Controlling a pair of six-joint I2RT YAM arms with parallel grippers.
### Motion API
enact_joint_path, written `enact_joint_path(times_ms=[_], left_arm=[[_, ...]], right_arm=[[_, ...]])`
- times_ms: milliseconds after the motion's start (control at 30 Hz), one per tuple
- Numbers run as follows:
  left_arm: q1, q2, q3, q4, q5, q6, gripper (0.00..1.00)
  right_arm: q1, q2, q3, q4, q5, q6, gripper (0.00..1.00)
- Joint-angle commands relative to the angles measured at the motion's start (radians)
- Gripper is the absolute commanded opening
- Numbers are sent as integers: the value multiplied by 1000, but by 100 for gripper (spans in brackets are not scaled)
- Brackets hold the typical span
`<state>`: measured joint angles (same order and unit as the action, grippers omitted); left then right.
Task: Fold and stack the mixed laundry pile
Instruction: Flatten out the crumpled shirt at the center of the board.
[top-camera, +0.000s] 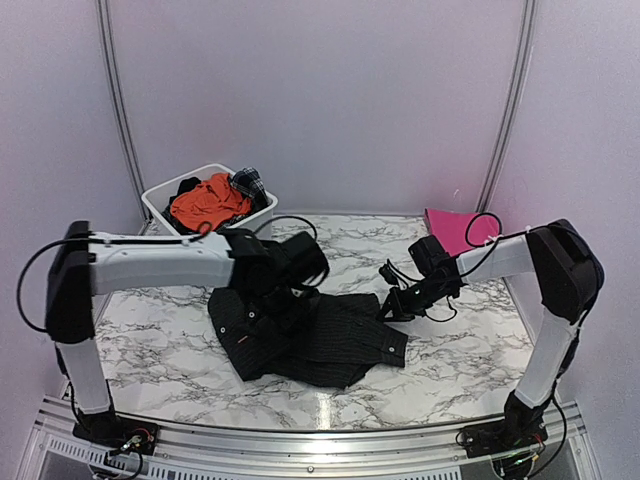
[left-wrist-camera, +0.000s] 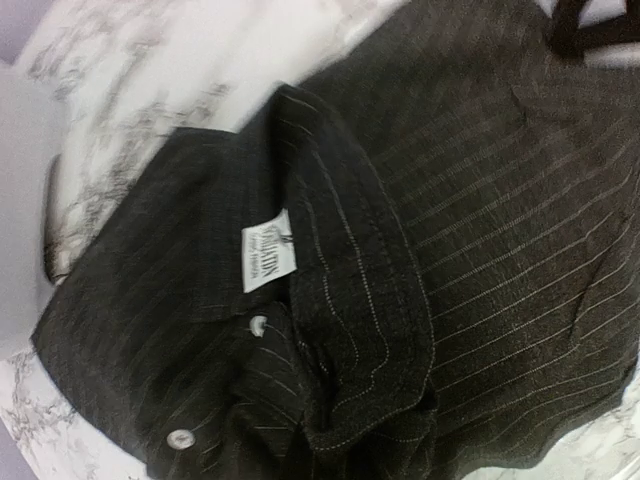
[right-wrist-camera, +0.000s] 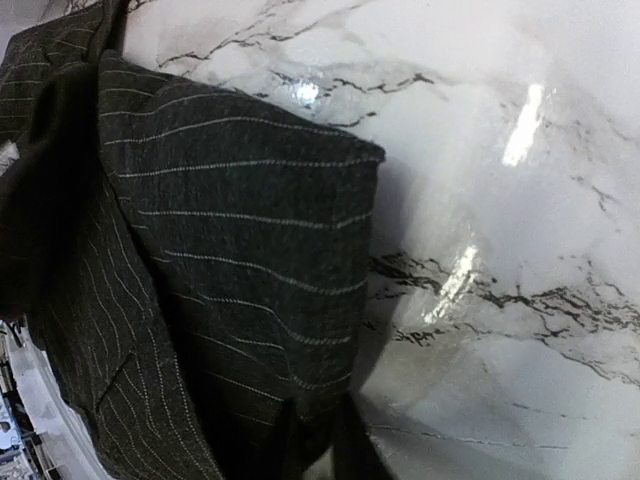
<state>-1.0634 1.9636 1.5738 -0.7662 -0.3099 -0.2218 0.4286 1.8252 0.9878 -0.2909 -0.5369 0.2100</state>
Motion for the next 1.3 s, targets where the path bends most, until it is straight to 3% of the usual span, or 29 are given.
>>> enact_joint_path(times_ms=[0,233,367,567,700,833,867,900,933,1000,1067,1167,1267], left_arm=[[59,-343,-163,104,-74,-148,0],[192,-774,-600,162,-73,-453,0],[321,-989,-844,55,-63,-719,0],[400,-1139,-1072,20,30,-923,0],[402,-1033,-1069,25,80,-893,2],[402,-951,-978,23,84,-774,31],[402,-953,-946,23,66,-742,38],[401,-960,-912,26,50,-698,45],[402,-964,-873,25,30,-652,53],[401,-949,-795,37,30,-533,65],[398,-899,-707,44,53,-425,72],[382,-780,-618,51,87,-286,78],[382,-667,-569,51,90,-267,81]], right_arm=[[7,21,-18,-68,76,19,0],[-41,-117,-44,-105,117,33,0],[-82,-180,-66,-145,121,13,0],[-177,-279,-87,-226,155,-6,0],[-249,-335,-91,-270,182,-16,0],[-260,-304,-60,-343,142,-67,0],[-260,-301,-40,-366,146,-71,10],[-260,-313,-31,-384,162,-67,31],[-260,-339,-26,-394,195,-57,46],[-262,-398,-16,-403,237,-40,60],[-261,-433,-10,-401,209,-46,65],[-244,-440,-7,-409,89,-77,66],[-176,-404,-2,-416,99,-103,68]])
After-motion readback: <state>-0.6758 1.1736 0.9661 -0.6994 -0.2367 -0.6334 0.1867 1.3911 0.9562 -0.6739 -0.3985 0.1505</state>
